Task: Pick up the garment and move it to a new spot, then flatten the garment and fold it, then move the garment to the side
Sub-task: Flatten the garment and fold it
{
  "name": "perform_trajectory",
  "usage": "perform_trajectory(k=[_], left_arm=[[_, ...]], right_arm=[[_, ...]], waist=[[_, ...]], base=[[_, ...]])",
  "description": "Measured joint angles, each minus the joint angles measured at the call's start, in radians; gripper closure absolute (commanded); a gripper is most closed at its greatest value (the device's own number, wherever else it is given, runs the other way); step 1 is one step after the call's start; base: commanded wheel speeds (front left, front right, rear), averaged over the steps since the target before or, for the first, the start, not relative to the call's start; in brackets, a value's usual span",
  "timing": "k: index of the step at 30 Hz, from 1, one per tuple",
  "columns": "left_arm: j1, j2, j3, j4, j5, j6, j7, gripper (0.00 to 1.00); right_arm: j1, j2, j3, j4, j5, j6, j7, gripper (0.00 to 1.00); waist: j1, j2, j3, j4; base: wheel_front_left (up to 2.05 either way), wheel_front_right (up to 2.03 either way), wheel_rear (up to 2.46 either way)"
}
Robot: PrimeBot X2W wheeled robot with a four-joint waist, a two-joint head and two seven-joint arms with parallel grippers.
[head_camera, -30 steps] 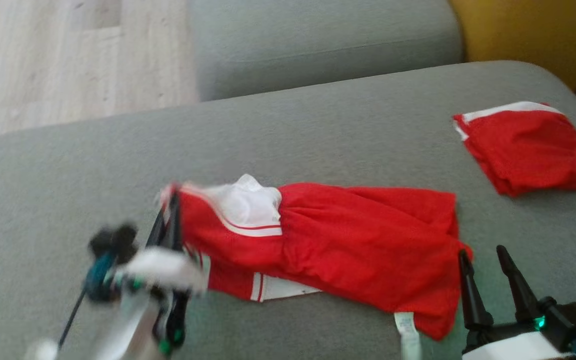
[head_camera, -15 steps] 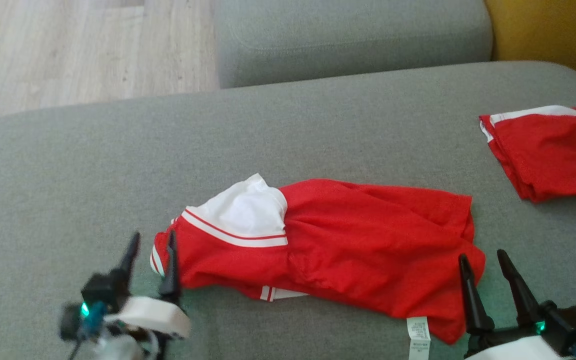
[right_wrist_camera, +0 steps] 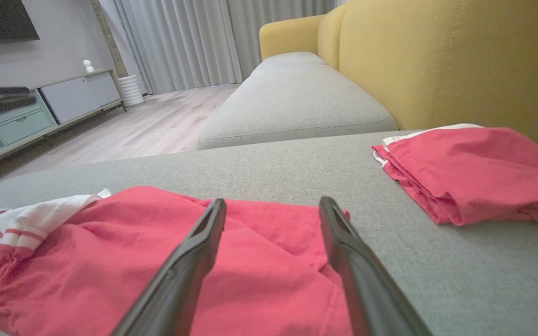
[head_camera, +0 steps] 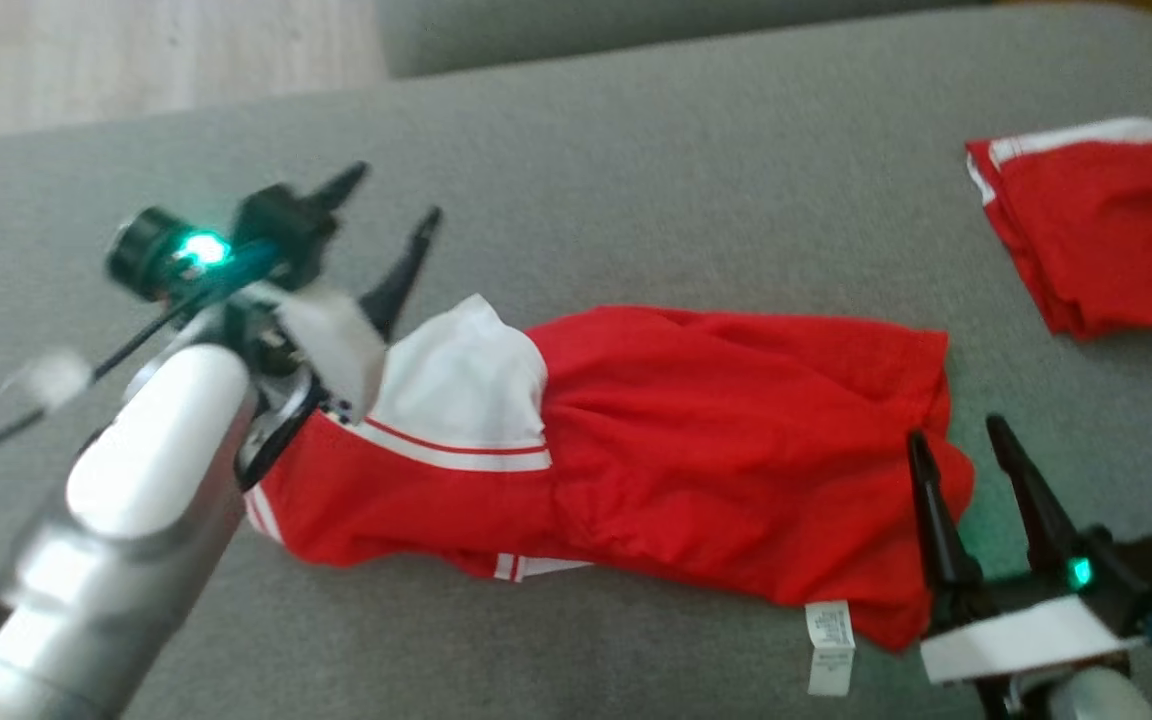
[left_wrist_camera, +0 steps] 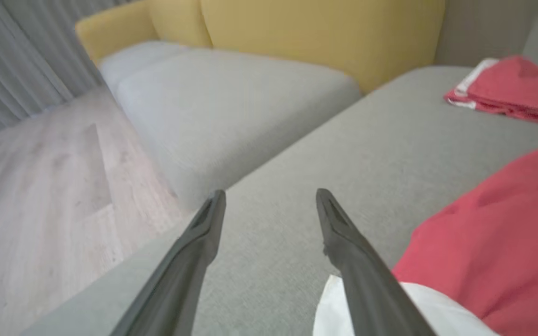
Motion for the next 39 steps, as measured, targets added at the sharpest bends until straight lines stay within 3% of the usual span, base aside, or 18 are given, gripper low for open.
perform_trajectory(k=[3,7,11,20,21,23,27,33,39], left_arm=[[-0.100,0.042,-0.213,0.035,-0.155,0.000,0.128,0.00],[-0.162,0.097,-0.357,0.080,-0.263,0.000,0.215,0.00],[-0.196,0.133,-0.433,0.129,-0.341,0.000,0.235,0.00],[-0.237,0.145,-0.572,0.160,-0.460,0.000,0.208,0.00],[-0.244,0.148,-0.583,0.161,-0.472,0.000,0.208,0.21],[-0.259,0.156,-0.613,0.160,-0.489,0.000,0.206,1.00],[-0.270,0.169,-0.655,0.155,-0.494,0.000,0.143,1.00],[-0.326,0.172,-0.666,0.212,-0.441,0.000,-0.046,1.00],[-0.408,0.141,-0.615,0.338,-0.406,0.020,-0.252,1.00]], right_arm=[[-0.050,-0.004,0.014,0.000,0.008,0.000,0.000,0.00],[-0.073,-0.005,0.019,0.001,0.009,0.000,0.000,0.00],[-0.085,-0.004,0.023,0.005,0.017,0.000,0.000,0.00],[-0.089,-0.004,0.023,0.009,0.017,0.000,0.000,0.00],[-0.090,-0.004,0.023,0.009,0.017,0.000,0.000,0.00],[-0.094,-0.004,0.022,0.009,0.017,0.000,0.000,0.00],[-0.102,-0.003,0.022,0.009,0.017,0.000,0.000,0.00],[-0.086,-0.014,0.016,0.012,0.021,0.000,0.000,0.00],[0.023,-0.101,0.082,0.011,0.036,0.000,0.000,0.00]], waist=[[0.0000,0.0000,0.047,-0.030],[0.0000,0.0000,0.084,-0.067],[0.0000,0.0000,0.112,-0.099],[-0.0002,0.0000,0.138,-0.131],[-0.0002,0.0000,0.138,-0.133],[-0.0002,0.0000,0.138,-0.135],[-0.0002,0.0000,0.136,-0.136],[-0.0002,0.0000,0.126,-0.128],[-0.0003,0.0000,0.113,-0.119]], base=[[0.00,0.00,0.00],[0.00,0.00,0.00],[0.00,0.00,0.00],[0.00,0.00,0.00],[0.00,0.00,0.00],[0.00,0.00,0.00],[0.00,0.00,0.00],[0.00,0.00,0.00],[0.00,0.00,0.00]])
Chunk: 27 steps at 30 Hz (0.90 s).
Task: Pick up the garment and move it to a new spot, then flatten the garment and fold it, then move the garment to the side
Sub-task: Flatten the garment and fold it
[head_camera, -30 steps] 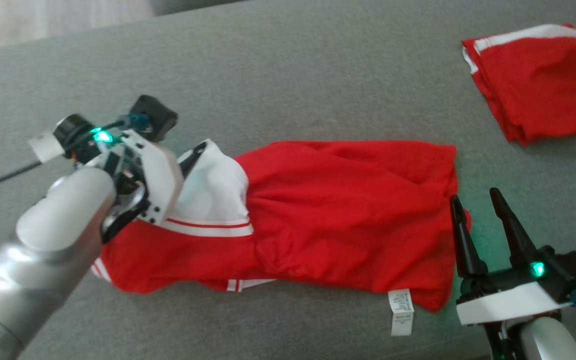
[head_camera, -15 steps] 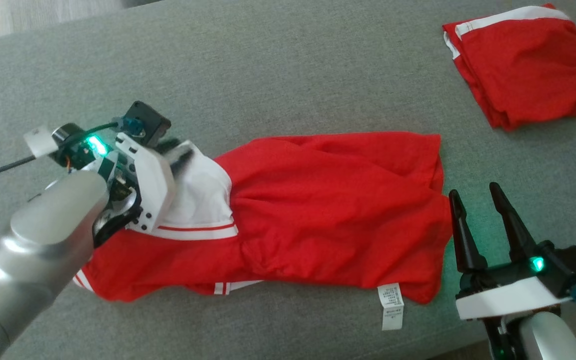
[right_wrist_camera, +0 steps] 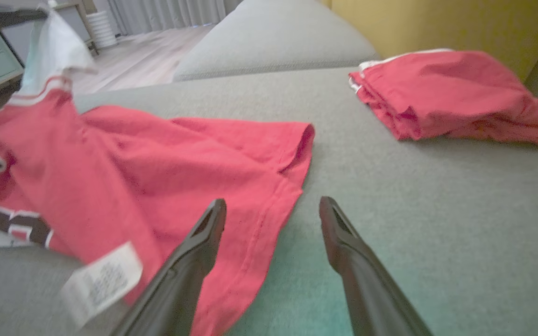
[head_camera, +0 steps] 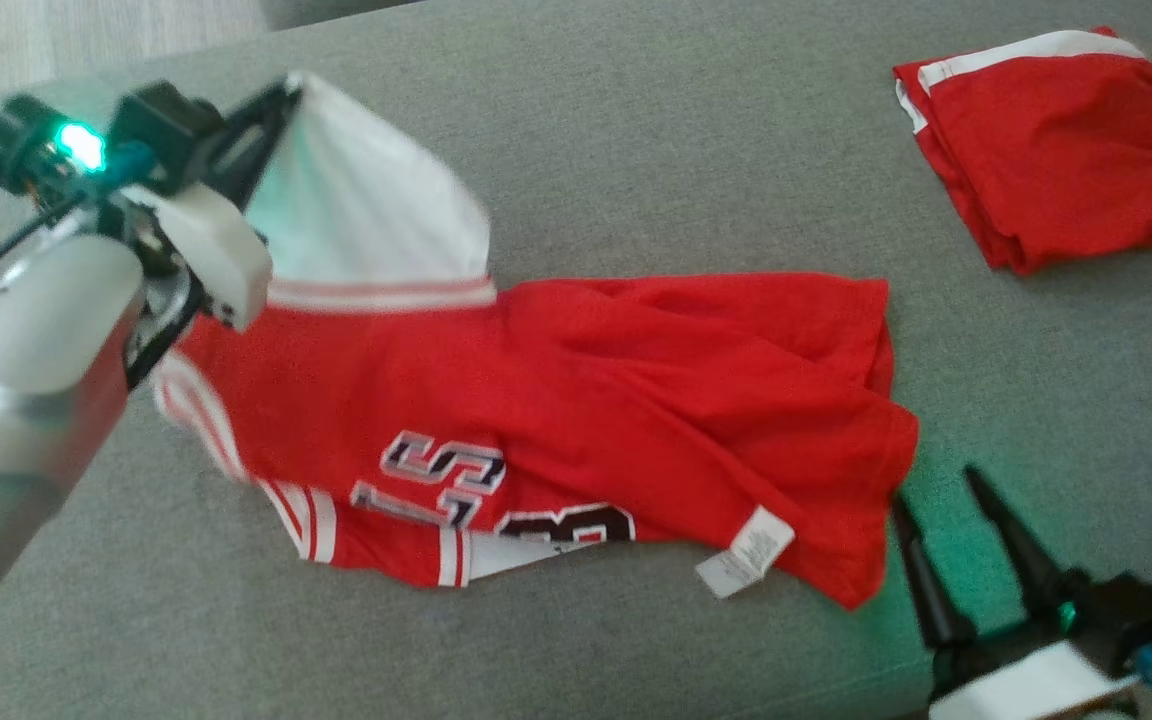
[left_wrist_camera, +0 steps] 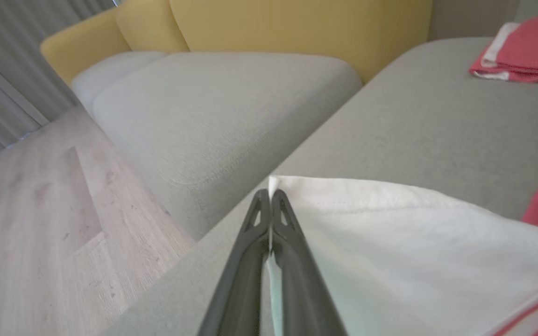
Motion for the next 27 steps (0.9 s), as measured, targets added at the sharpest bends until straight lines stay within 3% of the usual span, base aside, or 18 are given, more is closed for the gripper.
perform_trajectory(k=[4,13,23,25,27], left_arm=[[-0.020,-0.034,0.030,0.071,0.006,0.015,-0.070,1.00],[-0.020,-0.084,0.035,0.159,0.017,0.002,-0.102,1.00],[-0.036,-0.101,0.057,0.185,0.034,-0.012,-0.108,1.00],[-0.036,-0.102,0.064,0.185,0.040,-0.012,-0.108,1.00],[-0.036,-0.103,0.068,0.184,0.044,-0.012,-0.108,1.00]], right_arm=[[0.022,-0.066,0.109,0.002,0.045,0.000,0.000,0.00],[0.006,-0.176,0.316,0.032,0.182,0.000,0.000,0.00],[-0.031,-0.217,0.343,0.044,0.190,0.000,0.000,0.00],[-0.035,-0.219,0.359,0.053,0.193,0.000,0.000,0.11],[-0.046,-0.221,0.378,0.067,0.200,0.000,0.000,0.54]], waist=[[0.0000,0.0000,-0.007,0.000],[0.0000,0.0000,-0.017,0.014],[0.0000,0.0000,-0.011,0.027],[0.0001,0.0000,-0.009,0.031],[0.0000,0.0000,-0.006,0.035]], base=[[0.00,0.00,0.00],[0.00,0.00,0.00],[0.00,0.00,0.00],[0.00,0.00,0.00],[0.00,0.00,0.00]])
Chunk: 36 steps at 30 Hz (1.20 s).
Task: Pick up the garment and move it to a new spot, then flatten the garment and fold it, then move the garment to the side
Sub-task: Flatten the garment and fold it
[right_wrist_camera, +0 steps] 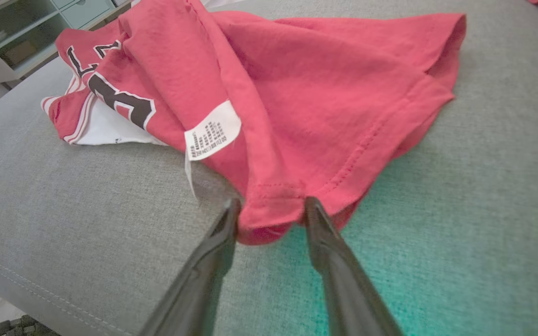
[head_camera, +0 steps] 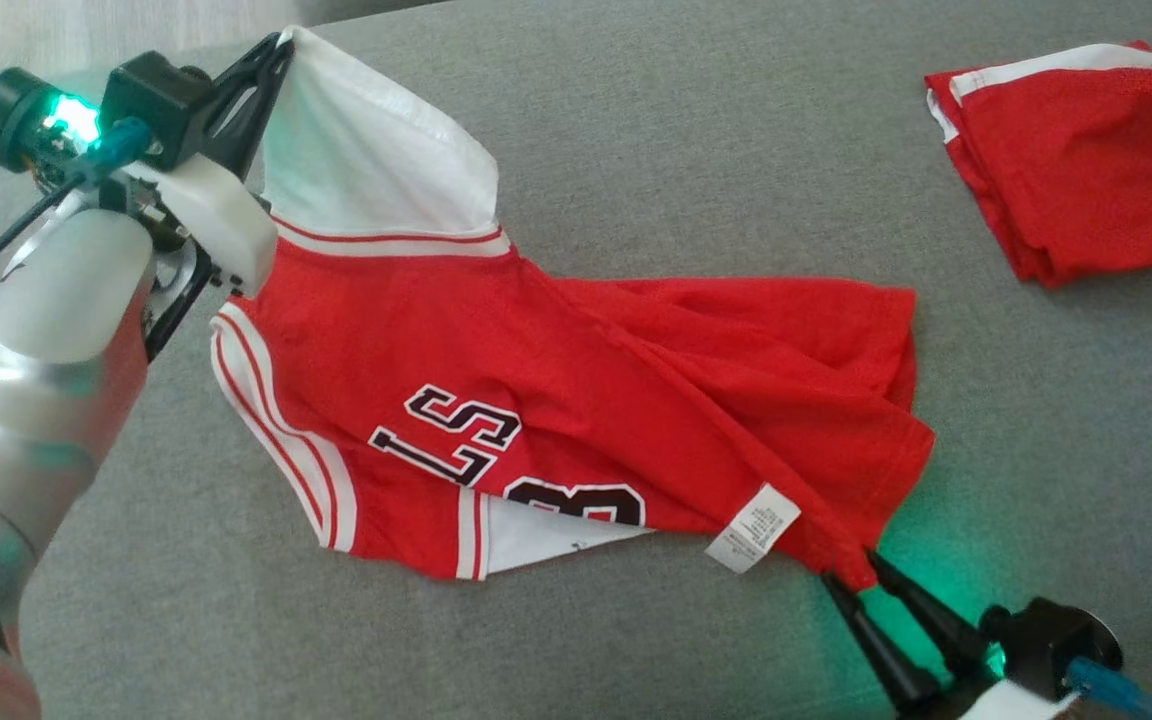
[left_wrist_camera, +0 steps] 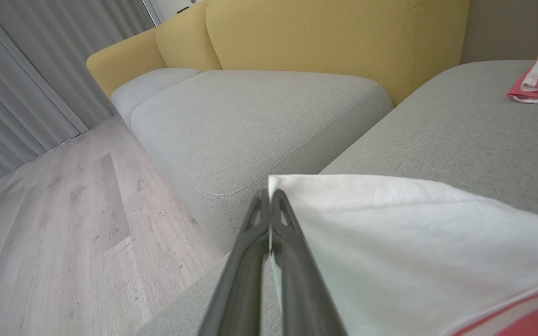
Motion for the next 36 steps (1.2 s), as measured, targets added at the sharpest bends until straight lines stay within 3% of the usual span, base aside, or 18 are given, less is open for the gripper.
perform_trajectory(k=[1,2,3,9,15,21,30,36], left_arm=[[0.000,0.000,0.001,0.000,0.000,0.000,0.000,1.00],[0.000,0.000,0.003,-0.001,0.005,0.000,0.000,1.00],[0.000,-0.001,0.004,-0.002,0.008,0.000,0.000,1.00],[0.000,0.001,0.016,-0.011,0.021,-0.002,0.000,1.00],[0.012,0.020,0.099,-0.096,0.053,0.004,0.000,1.00],[0.074,0.077,0.209,-0.264,0.094,0.045,-0.002,1.00],[0.171,0.189,0.353,-0.565,0.132,0.086,-0.005,1.00],[0.177,0.256,0.416,-0.711,0.132,0.117,-0.006,1.00]], right_arm=[[-0.006,0.000,0.004,0.003,0.006,0.000,0.000,0.67],[-0.014,-0.001,0.010,0.008,0.010,0.000,0.000,0.90],[-0.023,-0.002,0.015,0.014,0.010,0.000,0.000,1.00],[-0.057,-0.012,0.007,0.024,0.005,0.000,0.000,1.00],[-0.055,-0.052,-0.115,-0.036,-0.043,0.000,0.000,1.00],[-0.060,-0.151,-0.250,-0.133,-0.081,0.000,0.000,1.00],[-0.176,-0.323,-0.365,-0.262,-0.080,0.000,0.050,1.00],[-0.245,-0.383,-0.429,-0.321,-0.042,0.000,0.067,1.00]], waist=[[0.0000,0.0000,0.002,0.002],[0.0001,0.0000,0.004,0.004],[0.0001,0.0000,0.005,0.006],[0.0001,0.0000,-0.005,0.009],[0.0000,0.0000,-0.059,0.007],[0.0000,0.0000,-0.136,0.006],[-0.0002,0.0000,-0.264,0.043],[-0.0001,0.0000,-0.303,0.085]], base=[[0.00,0.00,0.00],[0.00,0.00,0.00],[0.00,0.00,0.00],[0.00,0.00,0.00],[0.00,0.00,0.00],[0.00,0.00,0.00],[0.00,0.00,0.00],[0.00,0.00,0.00]])
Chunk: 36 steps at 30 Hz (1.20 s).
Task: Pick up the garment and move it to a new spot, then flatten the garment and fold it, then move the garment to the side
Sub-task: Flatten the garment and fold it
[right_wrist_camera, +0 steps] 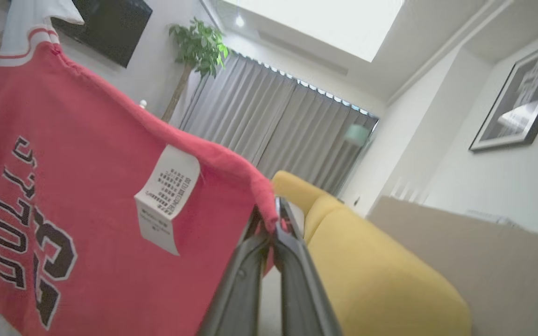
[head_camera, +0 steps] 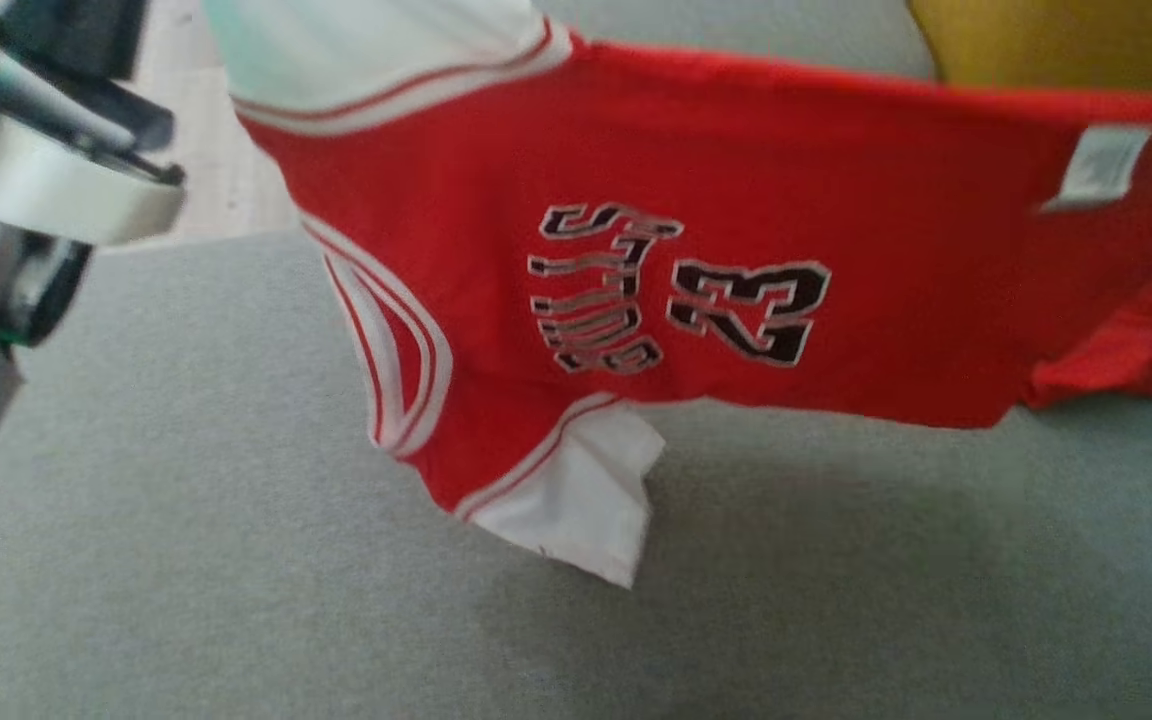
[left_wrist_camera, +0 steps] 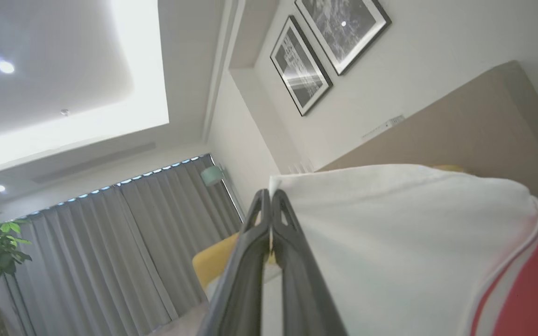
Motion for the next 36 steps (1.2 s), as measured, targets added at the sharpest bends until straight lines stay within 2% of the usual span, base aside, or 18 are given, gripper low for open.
perform_trajectory(k=[4,8,13,18,23,28,30,33,36], left_arm=[[-0.015,0.039,0.053,-0.100,-0.002,0.017,0.000,1.00],[-0.081,0.040,0.082,-0.161,-0.032,0.019,0.020,1.00],[-0.194,0.024,0.089,-0.123,-0.044,0.001,0.067,1.00],[-0.268,-0.030,0.063,0.050,-0.044,-0.054,0.099,1.00],[-0.404,-0.117,0.043,0.233,-0.019,-0.075,0.087,1.00],[-0.562,-0.216,0.063,0.376,-0.002,-0.079,0.026,1.00],[-0.618,-0.241,0.085,0.410,0.018,-0.062,0.008,1.00],[-0.672,-0.260,0.133,0.414,0.047,-0.054,0.000,1.00],[-0.674,-0.265,0.189,0.350,0.078,-0.056,-0.001,1.00]], right_arm=[[-0.064,-0.058,-0.036,-0.029,0.011,0.000,0.008,1.00],[-0.159,-0.104,-0.039,-0.033,0.031,0.000,0.008,1.00],[-0.318,-0.128,0.034,0.033,0.058,0.000,0.008,1.00],[-0.485,-0.125,0.185,0.155,0.093,0.000,0.006,1.00],[-0.745,-0.095,0.336,0.278,0.101,0.000,-0.010,1.00],[-0.948,-0.040,0.369,0.423,0.096,0.000,-0.049,1.00],[-1.017,-0.016,0.362,0.470,0.073,0.000,-0.059,1.00],[-1.097,0.000,0.339,0.488,0.036,0.000,-0.065,1.00],[-1.129,-0.010,0.335,0.474,0.005,0.000,-0.067,1.00]], waist=[[0.0000,0.0000,-0.018,0.032],[0.0000,0.0000,-0.023,0.062],[0.0000,0.0000,0.003,0.084],[0.0002,0.0000,0.069,0.100],[0.0005,0.0000,0.182,0.112],[0.0008,-0.0001,0.303,0.127],[0.0008,-0.0001,0.345,0.133],[0.0006,-0.0001,0.398,0.146],[0.0003,0.0000,0.445,0.164]], base=[[0.00,0.00,0.00],[0.00,0.00,0.00],[0.00,0.00,0.00],[0.00,0.00,0.00],[0.00,0.00,0.00],[0.00,0.00,0.00],[0.00,0.00,0.00],[0.00,0.00,0.00],[0.00,0.00,0.00]])
